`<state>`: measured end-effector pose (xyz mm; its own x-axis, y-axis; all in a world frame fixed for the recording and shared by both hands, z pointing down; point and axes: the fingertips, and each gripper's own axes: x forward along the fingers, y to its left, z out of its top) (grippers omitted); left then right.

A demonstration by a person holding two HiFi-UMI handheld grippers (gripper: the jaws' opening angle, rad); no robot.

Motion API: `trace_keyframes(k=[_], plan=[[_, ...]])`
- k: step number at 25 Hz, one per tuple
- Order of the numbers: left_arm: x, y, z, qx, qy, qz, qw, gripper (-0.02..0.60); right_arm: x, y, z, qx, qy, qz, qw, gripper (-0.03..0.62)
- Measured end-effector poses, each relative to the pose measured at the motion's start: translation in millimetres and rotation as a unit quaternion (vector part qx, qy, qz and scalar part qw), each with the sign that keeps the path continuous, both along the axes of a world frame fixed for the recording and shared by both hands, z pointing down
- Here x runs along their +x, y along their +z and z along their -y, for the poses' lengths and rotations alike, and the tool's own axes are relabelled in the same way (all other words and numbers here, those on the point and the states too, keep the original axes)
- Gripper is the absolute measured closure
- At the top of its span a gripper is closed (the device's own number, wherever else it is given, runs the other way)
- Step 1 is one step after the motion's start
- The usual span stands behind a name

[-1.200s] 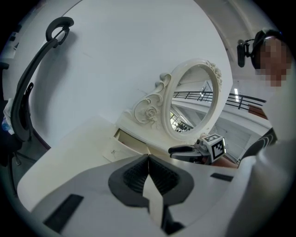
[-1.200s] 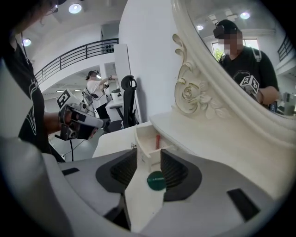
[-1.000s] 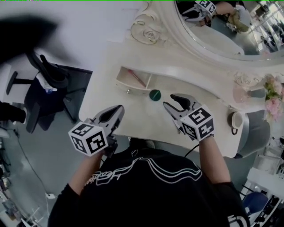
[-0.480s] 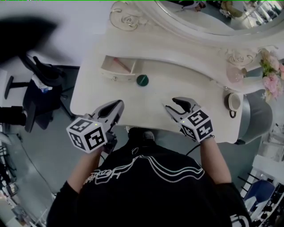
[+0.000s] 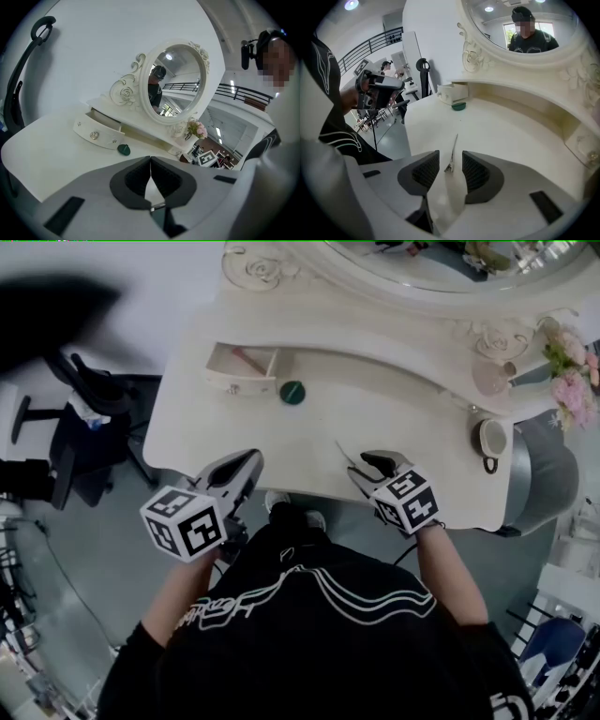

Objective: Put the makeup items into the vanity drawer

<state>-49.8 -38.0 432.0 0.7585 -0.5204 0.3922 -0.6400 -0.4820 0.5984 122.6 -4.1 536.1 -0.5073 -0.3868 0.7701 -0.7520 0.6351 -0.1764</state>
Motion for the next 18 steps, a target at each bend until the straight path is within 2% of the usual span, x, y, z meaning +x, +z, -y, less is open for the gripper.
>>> trace_keyframes(k=[9,14,18], plan=[[5.9,9.6,-22.7,0.000,-0.006,-0.005,1.0000,0.560,0.8,17.4,-13.3,0.001,-0.007,-0.018,1.000,0.447],[7.0,11.2,-26.3,0.002,-0.010,-0.009,0.9999,0.560,5.4,19.2,-10.9,0.008,0.001,-0.035,0.999,0.497],[5.3,8.8,-25.5,0.007,-0.012,-0.014,0.9998,0.558,4.8,19.2,-10.0,0.014,0.001,-0.046,0.999,0.508]])
